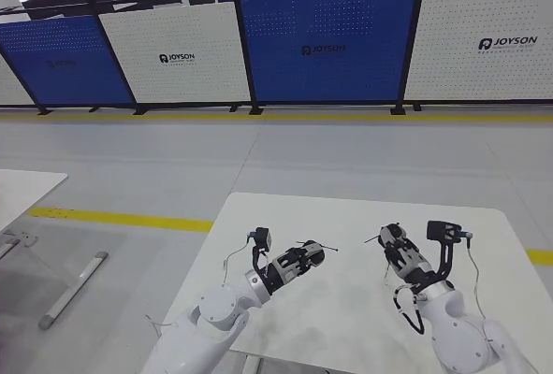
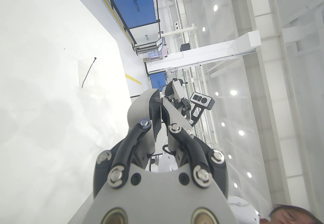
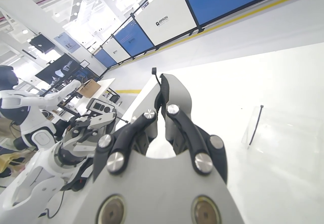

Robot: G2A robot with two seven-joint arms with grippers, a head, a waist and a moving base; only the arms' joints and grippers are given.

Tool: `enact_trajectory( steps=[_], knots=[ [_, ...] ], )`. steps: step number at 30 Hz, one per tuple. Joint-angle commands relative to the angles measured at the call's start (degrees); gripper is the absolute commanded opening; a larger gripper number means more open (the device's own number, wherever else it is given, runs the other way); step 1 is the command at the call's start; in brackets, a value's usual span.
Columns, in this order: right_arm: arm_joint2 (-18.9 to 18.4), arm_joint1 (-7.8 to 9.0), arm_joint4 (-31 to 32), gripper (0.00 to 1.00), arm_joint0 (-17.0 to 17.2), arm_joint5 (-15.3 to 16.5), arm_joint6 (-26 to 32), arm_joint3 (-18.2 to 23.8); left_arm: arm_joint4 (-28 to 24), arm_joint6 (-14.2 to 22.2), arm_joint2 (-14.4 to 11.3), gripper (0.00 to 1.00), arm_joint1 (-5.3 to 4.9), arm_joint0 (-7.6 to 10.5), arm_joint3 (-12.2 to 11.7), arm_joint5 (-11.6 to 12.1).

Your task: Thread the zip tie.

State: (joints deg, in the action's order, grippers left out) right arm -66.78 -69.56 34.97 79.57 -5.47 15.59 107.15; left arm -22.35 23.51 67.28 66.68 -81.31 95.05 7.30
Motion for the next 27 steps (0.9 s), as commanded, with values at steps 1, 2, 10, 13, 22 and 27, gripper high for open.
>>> enact_trajectory(
  steps=[1,2,10,13,22,27],
  knots=[
    [0.94,-0.15,0.50,0.00,0.63,-0.27,-0.61,1.01,0.00,0.00,0.00,0.00,0.00,0.00,0.00,0.00],
    [1.22,-0.22,0.50,0.00,0.90,-0.40,-0.90,1.43,0.00,0.00,0.00,0.00,0.00,0.00,0.00,0.00],
    [2.12,-0.44,3.51,0.00,1.87,-2.65,-2.44,3.48,5.15,-2.07,-0.82,0.00,-0.01,0.42,-0.19,0.23],
    [2.12,-0.44,3.51,0.00,1.87,-2.65,-2.44,3.48,10.44,-5.20,-2.10,0.00,0.14,0.96,-1.01,0.97],
    [2.12,-0.44,3.51,0.00,1.87,-2.65,-2.44,3.48,11.13,-7.36,-3.94,0.00,0.62,1.63,-2.09,2.53],
    [2.14,-0.61,3.06,0.00,2.01,-2.28,-3.23,2.24,11.13,-7.36,-3.94,0.00,0.62,1.63,-2.09,2.53]
  ],
)
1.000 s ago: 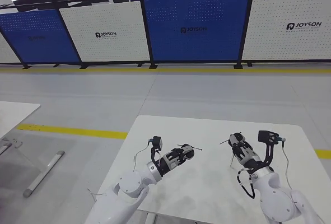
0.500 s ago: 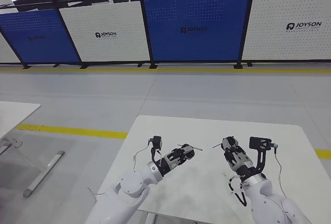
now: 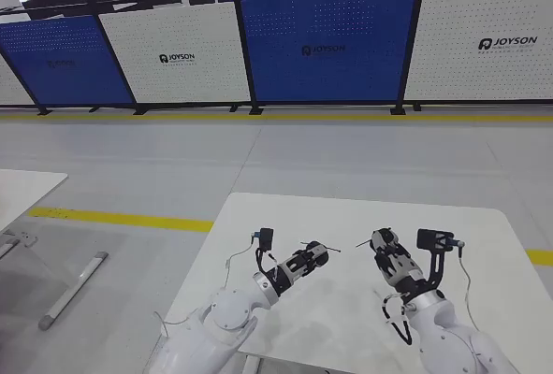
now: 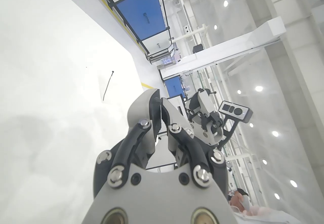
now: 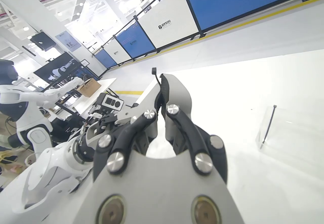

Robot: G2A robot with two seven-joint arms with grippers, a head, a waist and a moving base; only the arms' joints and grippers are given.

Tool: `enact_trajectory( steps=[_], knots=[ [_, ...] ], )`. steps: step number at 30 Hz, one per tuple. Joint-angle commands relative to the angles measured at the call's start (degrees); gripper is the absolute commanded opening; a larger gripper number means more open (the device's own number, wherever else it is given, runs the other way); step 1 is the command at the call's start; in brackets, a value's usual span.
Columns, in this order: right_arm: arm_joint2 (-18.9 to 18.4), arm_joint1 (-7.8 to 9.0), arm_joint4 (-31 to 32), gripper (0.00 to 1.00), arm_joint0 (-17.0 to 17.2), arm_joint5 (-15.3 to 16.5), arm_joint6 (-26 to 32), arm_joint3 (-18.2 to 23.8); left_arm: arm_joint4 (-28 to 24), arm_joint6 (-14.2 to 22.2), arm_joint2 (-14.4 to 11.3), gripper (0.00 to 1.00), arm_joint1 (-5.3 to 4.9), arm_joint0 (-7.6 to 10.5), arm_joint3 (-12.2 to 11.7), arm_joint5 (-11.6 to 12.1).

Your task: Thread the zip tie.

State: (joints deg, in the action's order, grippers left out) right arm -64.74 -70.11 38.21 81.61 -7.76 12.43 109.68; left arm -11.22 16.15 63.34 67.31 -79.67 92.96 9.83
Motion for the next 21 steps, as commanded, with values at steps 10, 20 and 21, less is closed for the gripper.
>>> enact_trajectory(
  steps=[10,20,21],
  knots=[
    [4.05,-0.93,2.81,0.00,-2.04,-0.98,-0.42,-2.62,0.00,0.00,0.00,0.00,0.00,0.00,0.00,0.00],
    [4.02,-0.94,2.77,0.00,-1.98,-0.94,-0.51,-2.68,0.00,0.00,0.00,0.00,0.00,0.00,0.00,0.00],
    [3.95,-0.97,2.64,0.00,-1.82,-0.71,-0.77,-2.96,0.00,0.00,0.00,0.00,0.00,0.00,0.00,0.00]
  ],
)
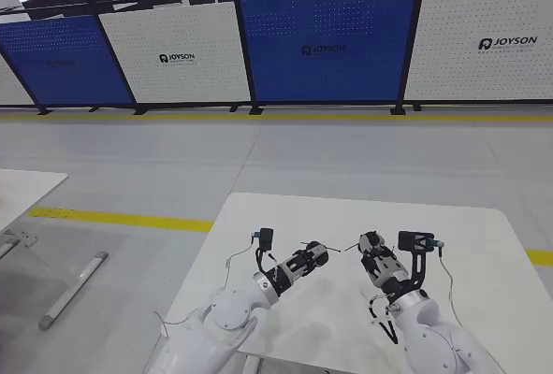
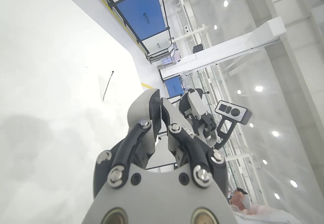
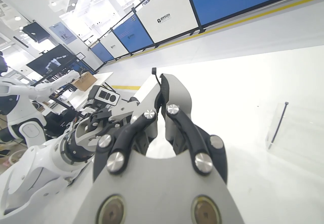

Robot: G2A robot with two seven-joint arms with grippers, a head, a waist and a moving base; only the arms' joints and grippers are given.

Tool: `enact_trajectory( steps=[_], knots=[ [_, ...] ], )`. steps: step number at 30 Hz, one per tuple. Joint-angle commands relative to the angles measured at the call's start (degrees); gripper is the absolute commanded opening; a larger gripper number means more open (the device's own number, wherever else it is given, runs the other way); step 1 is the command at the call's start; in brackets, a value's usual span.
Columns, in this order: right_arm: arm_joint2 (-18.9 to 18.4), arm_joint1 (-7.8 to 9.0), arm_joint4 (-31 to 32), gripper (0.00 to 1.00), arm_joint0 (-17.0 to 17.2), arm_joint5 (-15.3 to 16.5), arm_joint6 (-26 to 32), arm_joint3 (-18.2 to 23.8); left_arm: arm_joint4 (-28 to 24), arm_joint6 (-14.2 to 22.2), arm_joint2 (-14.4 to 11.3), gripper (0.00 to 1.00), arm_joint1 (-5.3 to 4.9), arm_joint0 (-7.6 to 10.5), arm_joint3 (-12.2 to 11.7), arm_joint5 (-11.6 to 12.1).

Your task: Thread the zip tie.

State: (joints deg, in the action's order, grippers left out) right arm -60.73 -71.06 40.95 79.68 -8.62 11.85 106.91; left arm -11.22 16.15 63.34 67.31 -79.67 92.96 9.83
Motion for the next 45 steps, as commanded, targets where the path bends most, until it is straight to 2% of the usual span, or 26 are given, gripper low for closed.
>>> enact_trajectory(
  steps=[1,8,45],
  knots=[
    [-0.09,-0.07,-0.13,0.00,0.15,0.45,-0.32,-0.51,0.00,0.00,0.00,0.00,0.00,0.00,0.00,0.00],
    [0.00,-0.45,-0.78,0.00,-0.45,0.88,-0.65,-2.12,0.00,0.00,0.00,0.00,0.00,0.00,0.00,0.00],
    [0.73,-0.96,0.52,0.00,-1.12,0.51,-1.31,-3.16,0.00,0.00,0.00,0.00,0.00,0.00,0.00,0.00]
  ],
)
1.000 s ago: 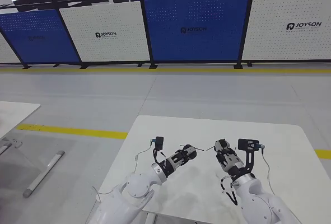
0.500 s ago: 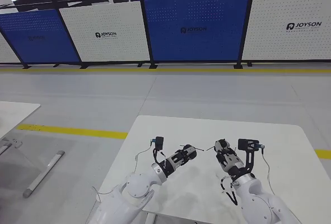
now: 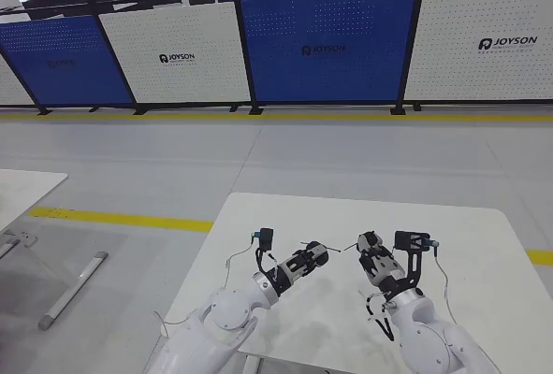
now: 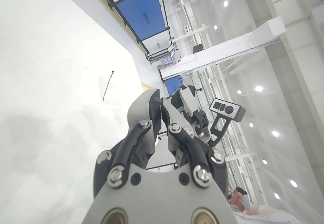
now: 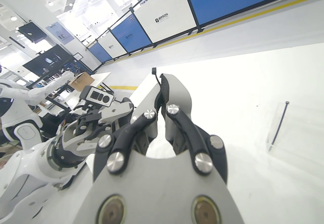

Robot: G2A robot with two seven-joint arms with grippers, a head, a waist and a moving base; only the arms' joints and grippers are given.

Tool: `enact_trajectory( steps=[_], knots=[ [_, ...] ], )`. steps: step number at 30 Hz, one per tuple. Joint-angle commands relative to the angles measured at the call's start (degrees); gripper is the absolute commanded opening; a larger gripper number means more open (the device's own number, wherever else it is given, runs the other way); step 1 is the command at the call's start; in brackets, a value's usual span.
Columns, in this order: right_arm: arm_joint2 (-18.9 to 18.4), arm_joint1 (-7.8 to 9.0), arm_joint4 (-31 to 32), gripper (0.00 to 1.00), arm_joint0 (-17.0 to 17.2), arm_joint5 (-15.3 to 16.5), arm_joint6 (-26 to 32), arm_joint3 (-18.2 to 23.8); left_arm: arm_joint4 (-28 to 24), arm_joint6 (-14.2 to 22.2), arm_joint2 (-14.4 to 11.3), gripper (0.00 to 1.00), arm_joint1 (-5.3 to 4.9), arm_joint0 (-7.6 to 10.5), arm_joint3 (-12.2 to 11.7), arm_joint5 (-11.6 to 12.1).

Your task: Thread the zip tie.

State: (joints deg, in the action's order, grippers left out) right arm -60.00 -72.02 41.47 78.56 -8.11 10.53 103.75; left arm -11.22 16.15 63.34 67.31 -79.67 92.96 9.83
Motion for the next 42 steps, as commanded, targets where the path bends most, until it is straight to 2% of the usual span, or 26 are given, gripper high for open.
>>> enact_trajectory(
  steps=[1,7,24,33,42],
  knots=[
    [0.00,0.00,0.00,0.00,0.00,0.01,0.00,0.00,0.00,0.00,0.00,0.00,0.00,0.00,0.00,0.00],
    [-0.08,-0.20,0.32,0.00,0.53,1.13,-0.84,0.21,0.00,0.00,0.00,0.00,0.00,0.00,0.00,0.00],
    [0.79,-1.07,0.64,0.00,-0.22,1.30,0.75,-1.25,0.00,0.00,0.00,0.00,0.00,0.00,0.00,0.00],
    [-0.19,-1.45,-2.27,0.00,-0.07,2.12,0.50,-2.12,0.00,0.00,0.00,0.00,0.00,0.00,0.00,0.00],
    [-0.49,-1.53,-2.51,0.00,0.13,2.63,0.61,-2.27,-0.21,-0.72,-0.18,0.00,0.10,-0.12,0.16,-0.13]
  ],
)
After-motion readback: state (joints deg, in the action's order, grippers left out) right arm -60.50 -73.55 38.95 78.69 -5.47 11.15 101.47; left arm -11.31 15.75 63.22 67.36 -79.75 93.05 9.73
